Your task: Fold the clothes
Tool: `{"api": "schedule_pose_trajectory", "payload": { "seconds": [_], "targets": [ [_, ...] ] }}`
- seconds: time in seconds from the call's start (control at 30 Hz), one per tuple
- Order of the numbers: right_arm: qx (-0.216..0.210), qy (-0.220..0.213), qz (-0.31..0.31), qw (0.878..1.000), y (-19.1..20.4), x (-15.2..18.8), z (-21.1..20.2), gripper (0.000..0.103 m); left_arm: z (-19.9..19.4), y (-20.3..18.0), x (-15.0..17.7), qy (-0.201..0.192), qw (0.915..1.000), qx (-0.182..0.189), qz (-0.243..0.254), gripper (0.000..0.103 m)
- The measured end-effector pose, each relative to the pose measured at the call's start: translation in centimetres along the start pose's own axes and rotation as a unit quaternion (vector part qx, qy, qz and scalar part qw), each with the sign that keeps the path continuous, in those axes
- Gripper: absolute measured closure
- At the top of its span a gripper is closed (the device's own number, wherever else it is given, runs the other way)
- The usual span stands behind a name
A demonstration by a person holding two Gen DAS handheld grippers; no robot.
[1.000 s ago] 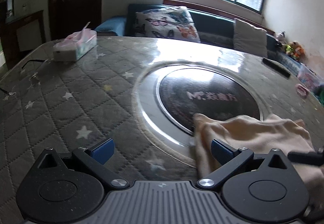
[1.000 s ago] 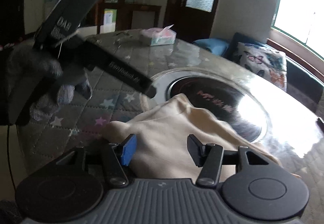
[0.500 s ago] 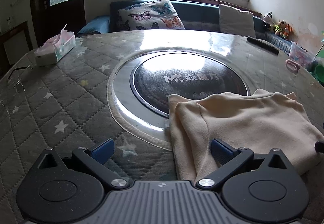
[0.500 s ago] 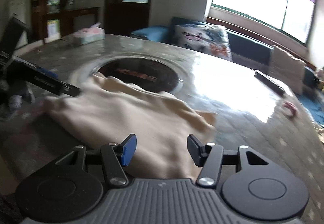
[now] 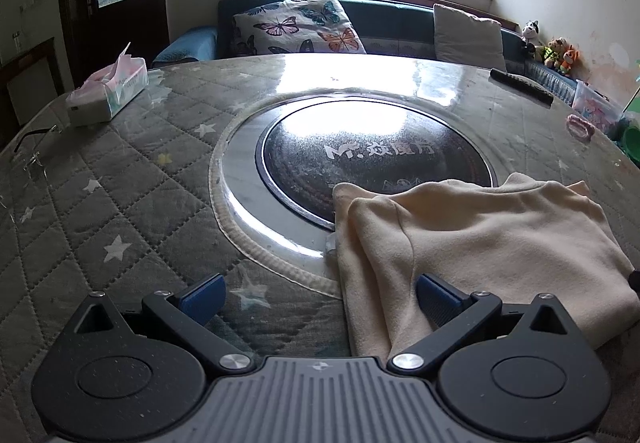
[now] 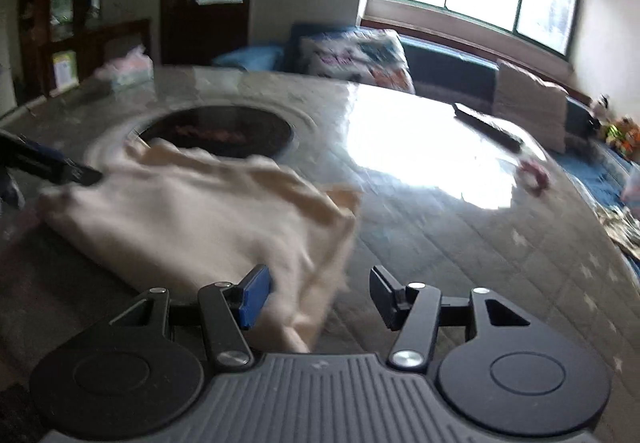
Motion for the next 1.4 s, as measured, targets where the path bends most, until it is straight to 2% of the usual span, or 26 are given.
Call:
{"api": "schedule_pose_trajectory", "payload": {
  "seconds": [0.13,0.23,0.33,0.37,0.5,0.67,0.8,0.9,0.93,1.0,1.07,1.17,1.27,1.4],
  "targets": [
    [-0.009,-0.023,-0.017,1.000,0.8,-1.2,-1.0,0.047,-0.4,0.0,-0.4,-0.006,1.0000,0.000,0.000,0.000],
    [-0.038,-0.042,-0.053,0.997,3.1,-2.5,-1.8,0.047,-0.4,0.3,-0.8,-0.009,0.9999,0.004,-0.014,0.000],
    [-0.085,-0.053,-0.094,0.991,6.5,-3.4,-2.2,0.048,-0.5,0.7,-1.2,-0.008,0.9994,0.012,-0.032,0.005],
    [-0.098,-0.055,-0.106,0.988,7.5,-3.6,-2.3,0.049,-0.6,0.8,-1.3,-0.009,0.9992,0.016,-0.036,0.010],
    [-0.153,-0.066,-0.163,0.972,12.3,-4.4,-2.7,0.052,-0.9,1.4,-1.9,-0.011,0.9975,0.032,-0.062,0.020],
    [-0.201,-0.078,-0.238,0.947,18.4,-4.4,-3.2,0.052,-0.9,1.6,-2.1,-0.007,0.9946,0.057,-0.086,0.020],
    [-0.218,-0.079,-0.283,0.931,21.7,-3.9,-3.1,0.052,-0.7,1.6,-2.0,-0.001,0.9918,0.074,-0.104,0.020],
    [-0.207,-0.086,-0.314,0.923,23.3,-3.3,-2.8,0.052,-0.6,1.6,-1.9,0.002,0.9881,0.093,-0.123,0.019],
    [-0.199,-0.088,-0.320,0.922,23.6,-3.2,-2.6,0.052,-0.5,1.7,-1.8,0.003,0.9861,0.100,-0.132,0.019],
    [-0.195,-0.089,-0.315,0.924,23.7,-3.3,-2.4,0.059,-0.5,1.7,-1.7,0.003,0.9836,0.106,-0.146,0.019],
    [-0.190,-0.084,-0.302,0.930,23.4,-3.6,-2.2,0.073,-0.6,1.9,-1.8,0.001,0.9814,0.108,-0.158,0.019],
    [-0.195,-0.082,-0.272,0.939,22.5,-4.4,-2.4,0.088,-0.6,1.9,-1.9,0.003,0.9728,0.129,-0.193,0.020],
    [-0.204,-0.082,-0.238,0.946,21.2,-5.2,-3.0,0.091,-0.6,1.7,-1.8,0.008,0.9596,0.157,-0.233,0.020],
    [-0.210,-0.088,-0.202,0.953,19.5,-6.1,-3.8,0.092,-0.6,1.0,-1.7,0.014,0.9486,0.172,-0.265,0.020]
  ]
}}
Point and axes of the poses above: each gripper's, at about its wrist camera, not at the fingertips, and z roughly the way its jaws point, y to its left, x to its underside, the point moved 9 cm from there along z, roughly the way its jaws point, and after that the axes turned 10 degrees about x, right-handed, at the moved point
